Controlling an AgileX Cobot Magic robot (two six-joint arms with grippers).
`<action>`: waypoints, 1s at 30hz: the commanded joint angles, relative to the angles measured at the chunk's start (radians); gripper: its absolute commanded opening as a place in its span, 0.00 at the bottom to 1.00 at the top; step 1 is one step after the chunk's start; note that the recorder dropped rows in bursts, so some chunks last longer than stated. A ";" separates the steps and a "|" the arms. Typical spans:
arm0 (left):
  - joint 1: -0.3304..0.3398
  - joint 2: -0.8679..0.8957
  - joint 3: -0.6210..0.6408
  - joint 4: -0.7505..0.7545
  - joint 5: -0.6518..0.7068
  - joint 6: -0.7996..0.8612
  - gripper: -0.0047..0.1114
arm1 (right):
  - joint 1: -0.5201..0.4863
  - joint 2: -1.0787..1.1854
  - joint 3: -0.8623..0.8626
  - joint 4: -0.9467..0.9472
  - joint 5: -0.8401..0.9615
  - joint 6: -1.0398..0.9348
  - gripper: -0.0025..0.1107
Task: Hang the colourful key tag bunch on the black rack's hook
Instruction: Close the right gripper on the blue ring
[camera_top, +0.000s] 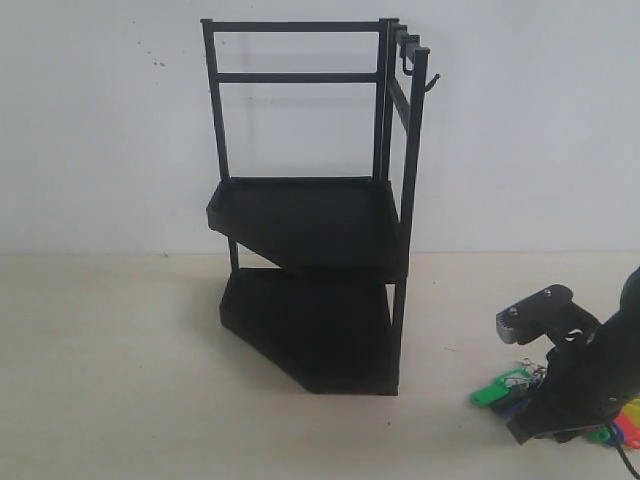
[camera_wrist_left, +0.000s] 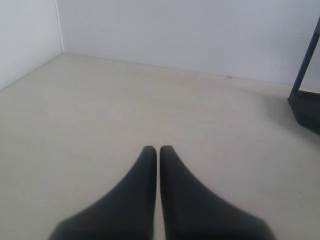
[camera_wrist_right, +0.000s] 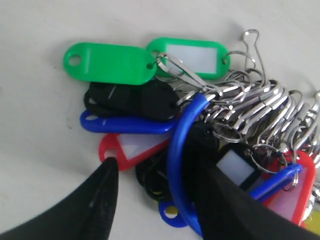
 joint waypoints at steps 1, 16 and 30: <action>-0.001 0.004 -0.002 -0.005 -0.002 -0.010 0.08 | 0.002 0.002 0.005 -0.003 0.006 -0.005 0.43; -0.001 0.004 -0.002 -0.005 -0.002 -0.010 0.08 | 0.002 -0.004 0.005 -0.003 0.072 -0.006 0.02; -0.001 0.004 -0.002 -0.005 -0.002 -0.010 0.08 | 0.002 -0.390 -0.019 0.000 0.139 0.038 0.02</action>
